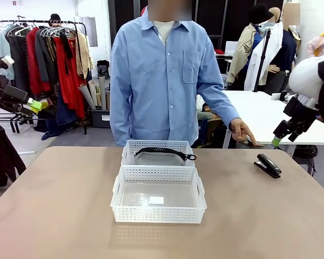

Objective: Distribute items into two baskets.
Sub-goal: Pick up the Stapler that the person points to.

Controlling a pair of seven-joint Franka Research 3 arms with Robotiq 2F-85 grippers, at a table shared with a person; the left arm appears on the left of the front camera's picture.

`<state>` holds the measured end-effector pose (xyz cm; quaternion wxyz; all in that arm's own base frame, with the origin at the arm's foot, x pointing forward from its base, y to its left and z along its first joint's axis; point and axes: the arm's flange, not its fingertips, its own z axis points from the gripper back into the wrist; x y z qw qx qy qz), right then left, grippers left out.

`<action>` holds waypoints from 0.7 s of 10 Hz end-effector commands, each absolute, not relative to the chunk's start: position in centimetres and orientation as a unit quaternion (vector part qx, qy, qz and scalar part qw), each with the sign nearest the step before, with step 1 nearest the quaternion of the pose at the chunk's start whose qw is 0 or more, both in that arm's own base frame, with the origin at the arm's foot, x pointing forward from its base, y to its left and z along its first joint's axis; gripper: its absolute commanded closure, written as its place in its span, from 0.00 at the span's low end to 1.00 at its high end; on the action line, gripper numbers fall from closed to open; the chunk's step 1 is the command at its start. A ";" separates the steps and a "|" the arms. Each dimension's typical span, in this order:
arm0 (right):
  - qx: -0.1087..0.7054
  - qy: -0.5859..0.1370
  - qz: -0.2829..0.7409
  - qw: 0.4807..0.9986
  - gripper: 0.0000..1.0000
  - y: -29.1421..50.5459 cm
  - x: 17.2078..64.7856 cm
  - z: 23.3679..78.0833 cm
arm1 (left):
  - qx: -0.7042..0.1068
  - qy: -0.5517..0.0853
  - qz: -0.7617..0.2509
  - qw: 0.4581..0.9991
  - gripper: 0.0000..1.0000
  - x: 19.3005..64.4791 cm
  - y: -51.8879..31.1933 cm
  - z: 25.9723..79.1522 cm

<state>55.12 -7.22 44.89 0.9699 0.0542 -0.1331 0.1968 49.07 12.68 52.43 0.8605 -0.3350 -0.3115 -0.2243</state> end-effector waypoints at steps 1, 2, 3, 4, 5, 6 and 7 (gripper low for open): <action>0.026 -0.135 0.203 0.969 0.00 -7.2 57.1 44.2 | -0.331 -0.306 -0.228 0.863 0.00 48.9 12.7 52.2; 0.027 -0.137 0.208 0.968 0.00 -7.4 58.0 43.2 | -0.331 -0.306 -0.228 0.863 0.00 48.9 12.7 52.2; 0.020 -0.135 0.209 0.968 0.00 -7.6 58.9 42.1 | -0.331 -0.306 -0.228 0.863 0.00 48.9 12.7 52.2; 0.013 -0.135 0.205 0.969 0.00 -7.8 59.7 41.2 | -0.331 -0.306 -0.228 0.863 0.00 48.9 12.7 52.2; 0.001 -0.140 0.203 0.969 0.00 -8.0 60.4 40.4 | -0.331 -0.306 -0.228 0.863 0.00 48.9 12.7 52.2; -0.010 -0.149 0.201 0.968 0.00 -8.4 61.1 39.4 | -0.331 -0.306 -0.228 0.863 0.00 48.9 12.7 52.2; -0.003 -0.160 0.212 0.964 0.00 -8.7 61.8 38.6 | -0.331 -0.306 -0.228 0.863 0.00 48.9 12.7 52.2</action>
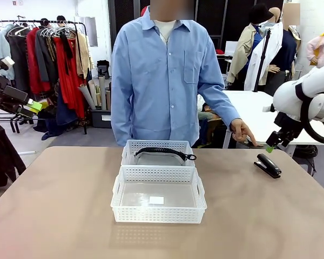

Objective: Distribute items into two baskets.
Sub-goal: Pick up the Stapler that the person points to.

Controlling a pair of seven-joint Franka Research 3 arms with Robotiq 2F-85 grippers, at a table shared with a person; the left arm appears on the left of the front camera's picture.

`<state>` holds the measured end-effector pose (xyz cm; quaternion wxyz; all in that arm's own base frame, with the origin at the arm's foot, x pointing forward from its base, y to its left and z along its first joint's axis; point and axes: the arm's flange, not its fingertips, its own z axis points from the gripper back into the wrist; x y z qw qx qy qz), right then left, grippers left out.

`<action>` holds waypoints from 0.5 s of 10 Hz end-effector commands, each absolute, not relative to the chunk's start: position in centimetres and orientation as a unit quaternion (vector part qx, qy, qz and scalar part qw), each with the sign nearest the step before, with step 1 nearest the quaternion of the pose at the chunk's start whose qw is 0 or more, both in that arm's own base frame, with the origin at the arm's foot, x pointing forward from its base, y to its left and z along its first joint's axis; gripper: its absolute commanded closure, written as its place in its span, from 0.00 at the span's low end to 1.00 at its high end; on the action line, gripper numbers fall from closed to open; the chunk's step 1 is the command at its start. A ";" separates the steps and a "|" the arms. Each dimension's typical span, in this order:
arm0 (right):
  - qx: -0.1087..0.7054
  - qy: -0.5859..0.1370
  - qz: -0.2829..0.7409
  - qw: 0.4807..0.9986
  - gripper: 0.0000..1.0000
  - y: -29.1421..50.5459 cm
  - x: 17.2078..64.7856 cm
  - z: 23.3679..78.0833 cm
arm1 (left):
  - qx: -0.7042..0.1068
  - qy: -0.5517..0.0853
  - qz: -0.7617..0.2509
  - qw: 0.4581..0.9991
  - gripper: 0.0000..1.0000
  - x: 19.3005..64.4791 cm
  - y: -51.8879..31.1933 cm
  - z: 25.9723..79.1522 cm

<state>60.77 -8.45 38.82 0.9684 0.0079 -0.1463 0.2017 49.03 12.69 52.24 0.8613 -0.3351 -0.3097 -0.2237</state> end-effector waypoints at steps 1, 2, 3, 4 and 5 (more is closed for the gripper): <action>0.003 -0.174 0.211 0.962 0.00 -9.0 62.3 38.1 | -0.331 -0.306 -0.228 0.863 0.00 48.9 12.7 52.2; 0.016 -0.173 0.213 0.961 0.00 -9.1 62.7 37.5 | -0.331 -0.306 -0.228 0.863 0.00 48.9 12.7 52.2; 0.022 -0.164 0.217 0.962 0.00 -9.2 63.0 36.7 | -0.331 -0.306 -0.228 0.863 0.00 48.9 12.7 52.2; 0.027 -0.158 0.217 0.963 0.00 -9.1 63.2 36.1 | -0.331 -0.306 -0.228 0.863 0.00 48.9 12.7 52.2; 0.030 -0.155 0.220 0.963 0.00 -9.1 63.4 35.7 | -0.331 -0.306 -0.228 0.863 0.00 48.9 12.7 52.2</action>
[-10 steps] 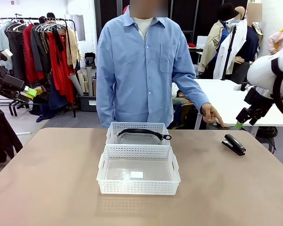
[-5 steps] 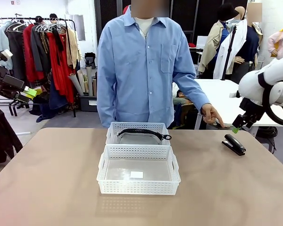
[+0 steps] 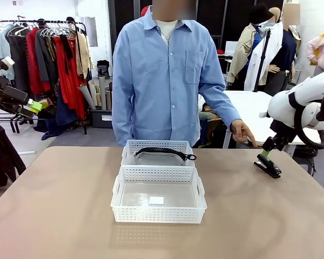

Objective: Distribute items into two baskets.
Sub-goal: Pick up the Stapler that the person points to.

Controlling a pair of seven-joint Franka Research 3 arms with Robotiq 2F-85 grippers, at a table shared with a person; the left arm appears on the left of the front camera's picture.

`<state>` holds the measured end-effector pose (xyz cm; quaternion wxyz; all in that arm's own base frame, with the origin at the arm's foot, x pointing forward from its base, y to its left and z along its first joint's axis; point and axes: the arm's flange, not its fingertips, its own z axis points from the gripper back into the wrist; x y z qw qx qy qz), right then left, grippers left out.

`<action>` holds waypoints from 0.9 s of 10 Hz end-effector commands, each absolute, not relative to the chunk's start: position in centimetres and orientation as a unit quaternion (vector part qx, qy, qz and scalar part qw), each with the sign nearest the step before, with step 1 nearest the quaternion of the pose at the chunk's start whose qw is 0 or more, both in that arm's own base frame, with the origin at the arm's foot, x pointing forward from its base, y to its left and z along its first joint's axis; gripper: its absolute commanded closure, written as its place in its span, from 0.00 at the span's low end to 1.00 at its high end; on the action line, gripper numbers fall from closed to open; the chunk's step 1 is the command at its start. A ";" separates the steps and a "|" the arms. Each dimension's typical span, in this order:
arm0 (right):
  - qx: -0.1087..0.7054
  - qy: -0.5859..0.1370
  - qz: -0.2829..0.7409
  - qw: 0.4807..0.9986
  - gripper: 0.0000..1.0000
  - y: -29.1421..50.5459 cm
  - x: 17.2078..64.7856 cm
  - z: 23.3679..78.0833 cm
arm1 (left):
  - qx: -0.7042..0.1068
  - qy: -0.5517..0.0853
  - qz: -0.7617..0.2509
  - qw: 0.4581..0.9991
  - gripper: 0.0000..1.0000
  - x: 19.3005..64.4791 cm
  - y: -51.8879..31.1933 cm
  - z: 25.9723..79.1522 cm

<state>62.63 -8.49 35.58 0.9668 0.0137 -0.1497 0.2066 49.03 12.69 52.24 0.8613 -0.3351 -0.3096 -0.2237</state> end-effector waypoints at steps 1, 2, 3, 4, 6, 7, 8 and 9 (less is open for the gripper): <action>0.027 -0.152 0.221 0.963 0.00 -9.1 63.6 35.1 | -0.331 -0.306 -0.228 0.863 0.00 48.9 12.7 52.2; 0.027 -0.149 0.222 0.963 0.00 -9.1 63.7 34.6 | -0.331 -0.306 -0.228 0.863 0.00 48.9 12.7 52.2; 0.030 -0.146 0.222 0.964 0.00 -9.1 63.7 34.0 | -0.331 -0.306 -0.228 0.863 0.00 48.9 12.7 52.2; 0.033 -0.143 0.222 0.964 0.00 -9.1 63.8 33.4 | -0.331 -0.306 -0.228 0.863 0.00 48.9 12.7 52.2; 0.042 -0.134 0.226 0.964 0.00 -9.1 64.0 32.4 | -0.331 -0.306 -0.228 0.863 0.00 48.9 12.7 52.2; 0.046 -0.131 0.229 0.963 0.00 -9.0 64.0 32.0 | -0.331 -0.306 -0.228 0.863 0.00 48.9 12.7 52.2; 0.047 -0.124 0.230 0.964 0.00 -9.0 64.1 31.6 | -0.331 -0.306 -0.228 0.863 0.00 48.9 12.7 52.2; 0.049 -0.121 0.230 0.964 0.00 -9.0 64.2 31.3 | -0.331 -0.306 -0.228 0.863 0.00 48.9 12.7 52.2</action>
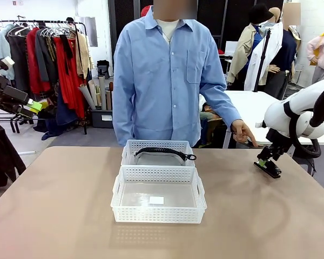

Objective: Distribute items into two baskets.
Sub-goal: Pick up the Stapler that the person points to.

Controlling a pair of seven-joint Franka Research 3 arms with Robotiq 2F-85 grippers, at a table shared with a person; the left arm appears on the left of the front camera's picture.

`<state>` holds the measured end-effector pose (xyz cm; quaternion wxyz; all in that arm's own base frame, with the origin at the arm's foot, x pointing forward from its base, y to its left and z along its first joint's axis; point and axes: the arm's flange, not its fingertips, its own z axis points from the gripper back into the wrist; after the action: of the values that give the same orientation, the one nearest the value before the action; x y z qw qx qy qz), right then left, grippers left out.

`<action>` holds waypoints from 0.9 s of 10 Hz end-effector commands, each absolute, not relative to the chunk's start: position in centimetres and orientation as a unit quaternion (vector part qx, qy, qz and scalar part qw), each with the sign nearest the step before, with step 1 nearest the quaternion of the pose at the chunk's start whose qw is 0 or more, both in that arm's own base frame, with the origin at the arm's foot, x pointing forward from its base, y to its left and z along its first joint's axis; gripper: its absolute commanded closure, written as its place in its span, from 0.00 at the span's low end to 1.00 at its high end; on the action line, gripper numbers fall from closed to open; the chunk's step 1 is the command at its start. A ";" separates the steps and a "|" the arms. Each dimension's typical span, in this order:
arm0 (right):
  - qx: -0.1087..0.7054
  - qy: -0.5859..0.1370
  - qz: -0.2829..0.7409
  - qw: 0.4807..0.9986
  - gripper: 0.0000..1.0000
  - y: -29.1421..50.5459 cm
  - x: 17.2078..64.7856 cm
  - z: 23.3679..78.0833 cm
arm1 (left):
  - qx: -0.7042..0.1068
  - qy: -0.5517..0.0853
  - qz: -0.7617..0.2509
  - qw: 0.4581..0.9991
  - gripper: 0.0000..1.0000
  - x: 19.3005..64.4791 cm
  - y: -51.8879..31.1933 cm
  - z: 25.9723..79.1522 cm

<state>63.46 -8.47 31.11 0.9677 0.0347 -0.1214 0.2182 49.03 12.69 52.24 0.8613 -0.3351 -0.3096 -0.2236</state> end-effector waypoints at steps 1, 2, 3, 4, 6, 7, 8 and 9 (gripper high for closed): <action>0.050 -0.117 0.231 0.965 0.00 -9.0 64.3 31.0 | -0.331 -0.306 -0.228 0.863 0.00 48.9 12.7 52.2; 0.050 -0.113 0.232 0.965 0.00 -9.0 64.4 30.8 | -0.331 -0.306 -0.228 0.863 0.00 48.9 12.7 52.2; 0.050 -0.110 0.233 0.965 0.00 -8.9 64.4 30.8 | -0.331 -0.306 -0.228 0.863 0.00 48.9 12.7 52.2; 0.049 -0.110 0.235 0.965 0.09 -8.9 64.4 30.8 | -0.331 -0.306 -0.228 0.863 0.00 48.9 12.7 52.2; 0.049 -0.108 0.238 0.964 0.40 -8.9 64.4 30.7 | -0.331 -0.306 -0.228 0.863 0.00 48.9 12.7 52.2; 0.050 -0.105 0.238 0.964 0.60 -8.9 64.4 30.6 | -0.331 -0.306 -0.228 0.863 0.00 48.9 12.7 52.2; 0.048 -0.104 0.238 0.965 0.80 -8.9 64.4 30.6 | -0.331 -0.306 -0.228 0.863 0.00 48.9 12.7 52.2; 0.046 -0.104 0.236 0.965 1.00 -8.9 64.4 30.6 | -0.331 -0.306 -0.228 0.863 0.00 48.9 12.7 52.2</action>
<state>63.74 -8.56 30.36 0.9675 0.0434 -0.1051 0.2259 49.03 12.69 52.24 0.8613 -0.3351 -0.3096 -0.2236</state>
